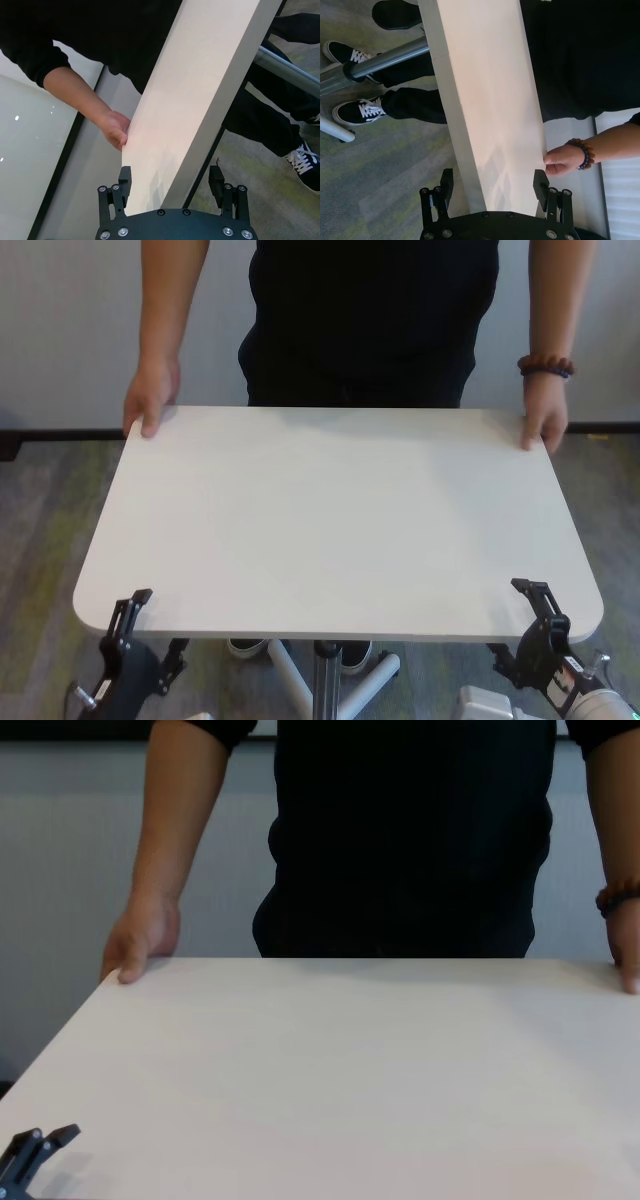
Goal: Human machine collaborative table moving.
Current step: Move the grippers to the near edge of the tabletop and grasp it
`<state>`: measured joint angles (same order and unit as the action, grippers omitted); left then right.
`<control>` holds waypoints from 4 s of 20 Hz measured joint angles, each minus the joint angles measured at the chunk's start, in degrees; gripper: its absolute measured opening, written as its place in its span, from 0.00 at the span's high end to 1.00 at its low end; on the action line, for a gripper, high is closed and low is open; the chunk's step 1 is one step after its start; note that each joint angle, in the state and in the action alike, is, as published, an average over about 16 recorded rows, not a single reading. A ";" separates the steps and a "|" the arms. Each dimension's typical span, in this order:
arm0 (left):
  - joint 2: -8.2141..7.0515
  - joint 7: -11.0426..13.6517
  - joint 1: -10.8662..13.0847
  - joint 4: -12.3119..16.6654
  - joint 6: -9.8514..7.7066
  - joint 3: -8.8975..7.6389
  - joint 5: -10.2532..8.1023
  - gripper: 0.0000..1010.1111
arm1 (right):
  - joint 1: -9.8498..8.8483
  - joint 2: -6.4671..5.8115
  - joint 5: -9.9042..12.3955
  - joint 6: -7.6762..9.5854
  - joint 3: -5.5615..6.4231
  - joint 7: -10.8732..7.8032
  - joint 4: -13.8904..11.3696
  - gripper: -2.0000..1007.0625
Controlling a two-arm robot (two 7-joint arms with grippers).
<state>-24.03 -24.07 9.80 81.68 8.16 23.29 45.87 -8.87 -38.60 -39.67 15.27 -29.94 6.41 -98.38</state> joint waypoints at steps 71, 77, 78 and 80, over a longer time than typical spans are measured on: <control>3.73 -3.00 -3.84 -5.62 -1.09 -0.18 8.14 0.01 | 3.80 9.46 -24.84 4.69 -2.05 -0.28 9.00 0.01; 3.73 -3.00 -3.83 -5.60 -1.09 -0.18 8.12 0.01 | 3.41 10.13 -25.97 5.24 -1.48 -0.02 9.35 0.01; 3.73 -3.00 -3.83 -5.60 -1.09 -0.18 8.11 0.01 | 3.34 10.23 -26.11 5.27 -1.34 0.01 9.39 0.01; 3.73 -3.00 -3.83 -5.59 -1.09 -0.18 8.11 0.01 | 3.22 10.40 -26.34 5.29 -1.06 0.11 9.45 0.01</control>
<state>-20.30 -27.06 5.97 76.09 7.07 23.11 53.98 -5.64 -28.20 -66.01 20.57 -31.01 6.52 -88.94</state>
